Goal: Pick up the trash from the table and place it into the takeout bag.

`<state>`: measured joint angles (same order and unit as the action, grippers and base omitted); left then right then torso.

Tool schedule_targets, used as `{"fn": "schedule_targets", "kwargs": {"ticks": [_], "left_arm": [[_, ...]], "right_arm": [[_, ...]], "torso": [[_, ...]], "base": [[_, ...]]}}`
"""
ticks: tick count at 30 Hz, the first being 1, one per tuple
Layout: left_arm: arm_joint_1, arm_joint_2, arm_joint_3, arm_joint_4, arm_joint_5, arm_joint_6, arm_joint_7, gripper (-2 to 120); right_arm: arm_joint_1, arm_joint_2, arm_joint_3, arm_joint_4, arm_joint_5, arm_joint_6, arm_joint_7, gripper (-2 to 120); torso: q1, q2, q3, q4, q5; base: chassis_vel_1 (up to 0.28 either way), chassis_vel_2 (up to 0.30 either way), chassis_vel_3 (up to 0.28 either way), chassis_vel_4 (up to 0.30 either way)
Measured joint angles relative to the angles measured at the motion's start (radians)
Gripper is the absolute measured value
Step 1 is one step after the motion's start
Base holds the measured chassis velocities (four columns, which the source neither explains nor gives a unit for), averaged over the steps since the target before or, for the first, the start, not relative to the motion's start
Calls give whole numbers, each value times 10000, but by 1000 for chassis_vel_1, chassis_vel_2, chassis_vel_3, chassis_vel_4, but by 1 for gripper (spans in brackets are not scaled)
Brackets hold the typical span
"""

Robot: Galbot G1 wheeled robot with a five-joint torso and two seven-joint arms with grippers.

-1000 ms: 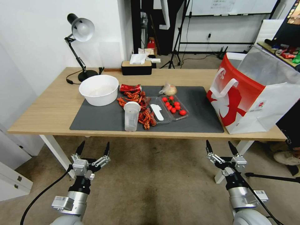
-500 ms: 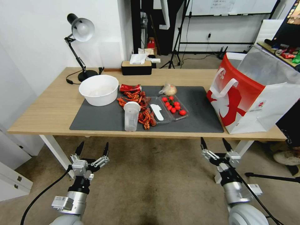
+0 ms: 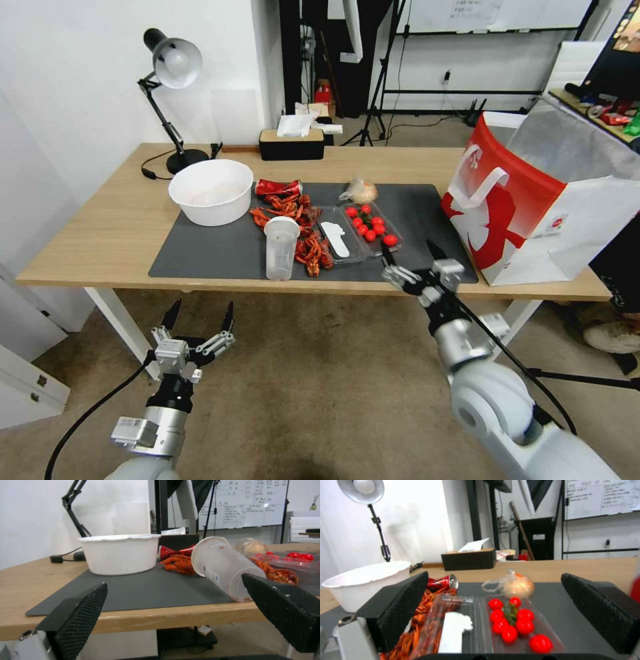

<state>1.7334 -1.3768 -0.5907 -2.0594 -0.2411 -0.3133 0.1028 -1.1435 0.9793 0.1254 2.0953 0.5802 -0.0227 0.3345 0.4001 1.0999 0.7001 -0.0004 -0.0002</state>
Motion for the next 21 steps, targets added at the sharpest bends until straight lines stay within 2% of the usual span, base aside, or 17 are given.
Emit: {"fn": "schedule_targets", "kwargs": {"ticks": [2,5,8,13,16,21], "left_arm": [[-1,41,-6,-48,-1,42,-6,100],[-5,49,-6,-54,-12,64,-19,100],[-103,50,-27,-54,-26,221,-82,100],[-144,32,-20,-24,-23,270,-107,100],[-213,-22,10,11,-3,326,-214,100],[-213,-17,0,11,0,374,-248,100]], "right_arm": [[1343,-48,-668,-473,506,-592,346,100],[1768,-49,-899,-645,777,-933,530,100],[3404,304,-1787,-1419,1489,-1824,1278,100],[4473,595,-2371,-1949,1881,-2290,1941,100],[5984,919,-3247,-2730,2629,-2882,3174,100],[6859,1236,-3656,-3437,3179,-3241,3848,100]], "torso": [[0,0,0,7,1],[1,-1,0,6,2],[0,-1,0,4,3],[0,-1,1,4,0],[1,-1,0,5,-1],[1,-1,0,3,0]], "base": [[0,0,0,0],[0,0,0,0],[0,0,0,0],[0,0,0,0],[0,0,0,0],[0,0,0,0]]}}
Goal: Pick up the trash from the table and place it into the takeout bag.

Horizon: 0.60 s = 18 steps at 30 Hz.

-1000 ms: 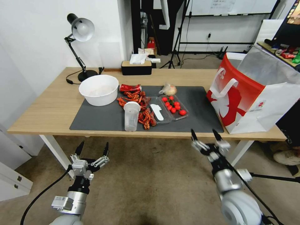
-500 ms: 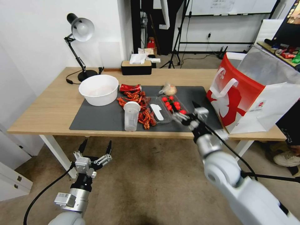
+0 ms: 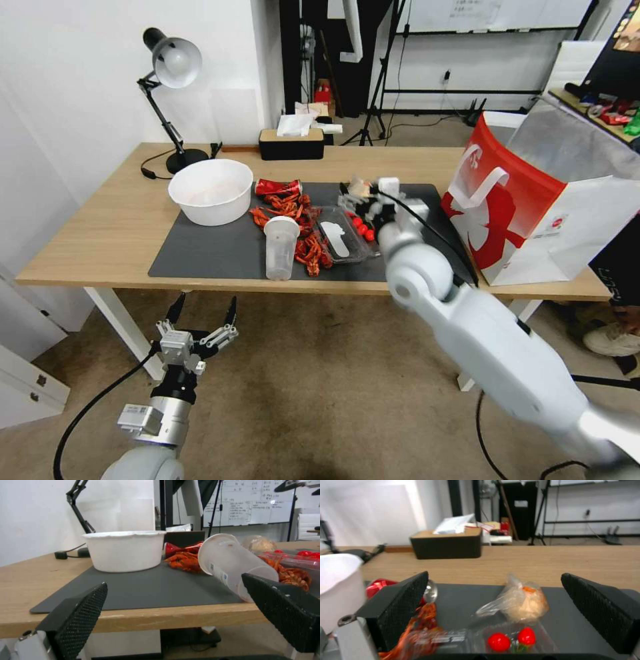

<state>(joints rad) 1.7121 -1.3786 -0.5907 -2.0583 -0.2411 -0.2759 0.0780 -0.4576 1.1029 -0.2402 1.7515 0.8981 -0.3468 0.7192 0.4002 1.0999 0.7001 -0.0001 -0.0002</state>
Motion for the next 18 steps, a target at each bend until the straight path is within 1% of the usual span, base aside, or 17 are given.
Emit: {"fn": "schedule_targets", "kwargs": {"ticks": [7,11,13,14,16,17,18], "left_arm": [[37,108,-100,0,-49,8,-9,100],[36,108,-97,16,-58,8,-9,100],[46,108,-84,22,-61,8,-9,100],[46,108,-84,22,-61,8,-9,100],[67,110,-79,22,-63,7,-8,100],[67,110,-79,22,-63,7,-8,100],[75,115,-79,21,-64,4,-6,100]], "right_arm": [[1086,474,-349,-1170,827,-541,592,100],[1327,615,-410,-1623,980,-669,621,100],[1588,784,-466,-2216,1073,-763,575,100],[1588,784,-466,-2216,1073,-763,575,100],[1817,976,-497,-2792,1130,-881,473,100],[1817,976,-497,-2792,1130,-881,473,100],[1970,1106,-509,-3089,1149,-936,404,100]], "torso": [[-1,0,-1,0,1],[-2,0,-1,0,1],[-2,0,-1,1,0],[-2,0,-1,1,0],[-1,0,0,-1,3],[-1,0,0,-1,3],[-2,0,-1,0,2]], "base": [[0,0,0,0],[0,0,0,0],[0,0,0,0],[0,0,0,0],[0,0,0,0],[0,0,0,0],[0,0,0,0]]}}
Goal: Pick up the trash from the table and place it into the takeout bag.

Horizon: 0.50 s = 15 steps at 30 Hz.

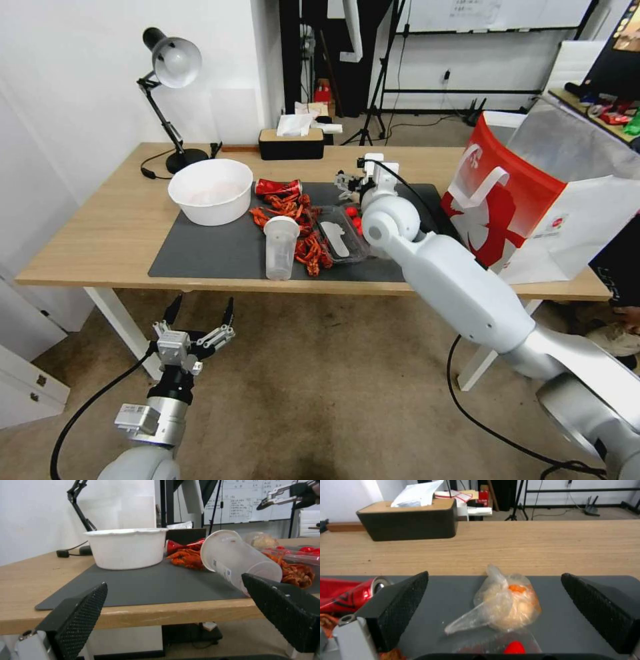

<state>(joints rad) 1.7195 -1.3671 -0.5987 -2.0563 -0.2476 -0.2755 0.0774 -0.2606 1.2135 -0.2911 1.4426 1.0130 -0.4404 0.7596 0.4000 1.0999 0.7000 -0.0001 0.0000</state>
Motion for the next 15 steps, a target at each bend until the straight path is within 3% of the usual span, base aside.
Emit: {"fn": "schedule_targets", "kwargs": {"ticks": [15], "left_arm": [[60,113,-71,-28,-138,-75,9,100]], "right_arm": [[839,1096,23,-2271,-59,-227,-806,100]], "torso": [[0,2,-1,1,-1]], "base": [[0,0,0,0]]}}
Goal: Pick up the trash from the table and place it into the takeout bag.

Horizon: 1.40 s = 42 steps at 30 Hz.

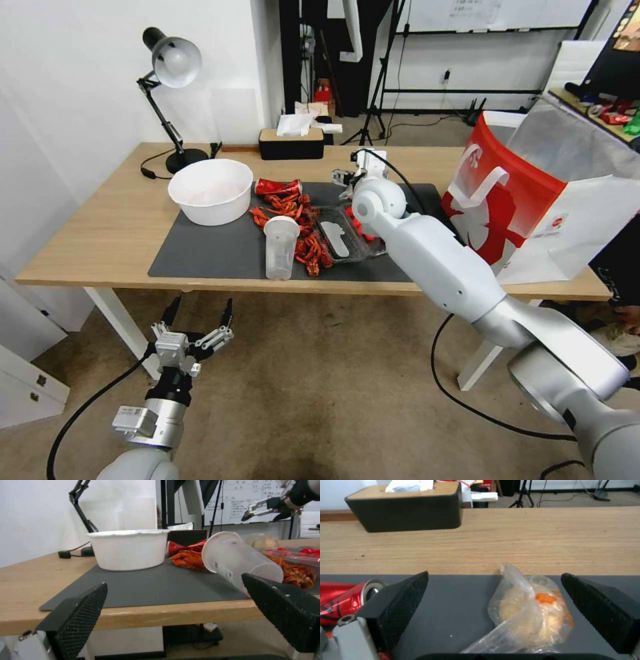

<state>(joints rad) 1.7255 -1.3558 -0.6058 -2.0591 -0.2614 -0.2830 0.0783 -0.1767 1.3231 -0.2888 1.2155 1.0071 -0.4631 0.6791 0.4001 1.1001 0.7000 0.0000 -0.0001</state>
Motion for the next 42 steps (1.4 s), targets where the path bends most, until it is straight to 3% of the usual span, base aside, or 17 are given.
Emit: {"fn": "schedule_targets", "kwargs": {"ticks": [14,33,42], "left_arm": [[-41,124,29,2,-89,-14,13,100],[-104,162,27,72,-176,-14,16,100],[-133,183,41,113,-213,-20,16,100]], "right_arm": [[432,518,131,-2059,-416,-9,-432,100],[441,775,323,-2664,-470,-138,-409,100],[405,893,459,-2826,-190,-261,-173,72]], "torso": [[0,-1,0,0,1],[0,-1,0,0,1],[0,-1,0,1,0]], "base": [[0,0,0,0],[0,0,0,0],[0,0,0,0]]}}
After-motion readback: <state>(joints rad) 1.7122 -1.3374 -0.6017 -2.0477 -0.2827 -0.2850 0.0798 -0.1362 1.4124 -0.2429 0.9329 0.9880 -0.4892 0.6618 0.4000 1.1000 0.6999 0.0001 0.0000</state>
